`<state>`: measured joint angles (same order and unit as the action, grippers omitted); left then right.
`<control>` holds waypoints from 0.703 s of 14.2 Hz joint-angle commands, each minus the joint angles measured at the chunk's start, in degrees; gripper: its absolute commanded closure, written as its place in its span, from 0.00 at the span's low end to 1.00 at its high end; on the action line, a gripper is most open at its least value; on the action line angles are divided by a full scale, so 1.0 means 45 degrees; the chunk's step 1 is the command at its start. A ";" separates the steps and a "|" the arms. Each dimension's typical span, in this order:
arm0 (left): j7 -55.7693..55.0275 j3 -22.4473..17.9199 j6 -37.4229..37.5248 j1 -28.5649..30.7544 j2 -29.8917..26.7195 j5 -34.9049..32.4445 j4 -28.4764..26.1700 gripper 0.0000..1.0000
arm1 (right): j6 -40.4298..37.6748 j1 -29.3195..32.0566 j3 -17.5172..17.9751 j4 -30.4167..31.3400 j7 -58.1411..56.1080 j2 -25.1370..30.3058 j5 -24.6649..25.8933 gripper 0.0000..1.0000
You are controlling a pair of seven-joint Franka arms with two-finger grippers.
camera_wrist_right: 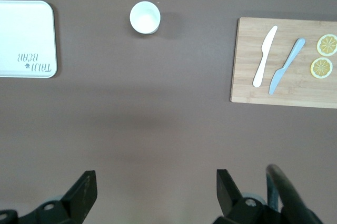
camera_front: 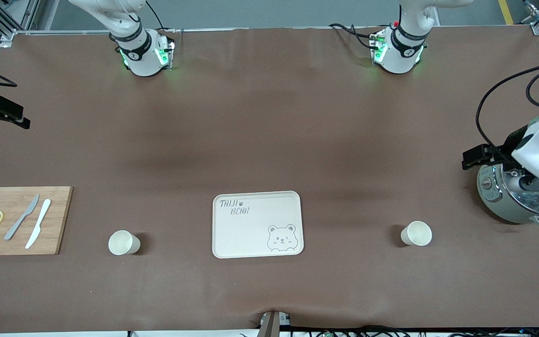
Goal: Place white IKEA cup upright on tray with both arms
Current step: 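Reach the left gripper and the right gripper toward the two white cups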
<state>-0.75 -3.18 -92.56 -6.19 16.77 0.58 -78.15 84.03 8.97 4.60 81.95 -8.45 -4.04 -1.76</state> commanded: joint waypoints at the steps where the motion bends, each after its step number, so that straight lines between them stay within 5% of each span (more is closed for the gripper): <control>1: 0.0108 0.0022 -0.0774 0.0047 0.0703 -0.0460 0.0121 0.00 | 0.0076 0.0234 0.0189 -0.0106 0.0120 -0.0039 0.0039 0.00; 10: 0.0500 -0.0036 -0.3373 0.0067 0.3184 -0.0538 0.0121 0.00 | 0.1733 0.0409 0.0188 -0.0282 0.1818 -0.1053 0.0079 0.00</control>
<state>0.37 -3.28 -106.02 -5.99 29.06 -0.31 -78.33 90.38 9.70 4.53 81.96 -1.54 -6.75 -1.75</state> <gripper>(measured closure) 0.000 0.000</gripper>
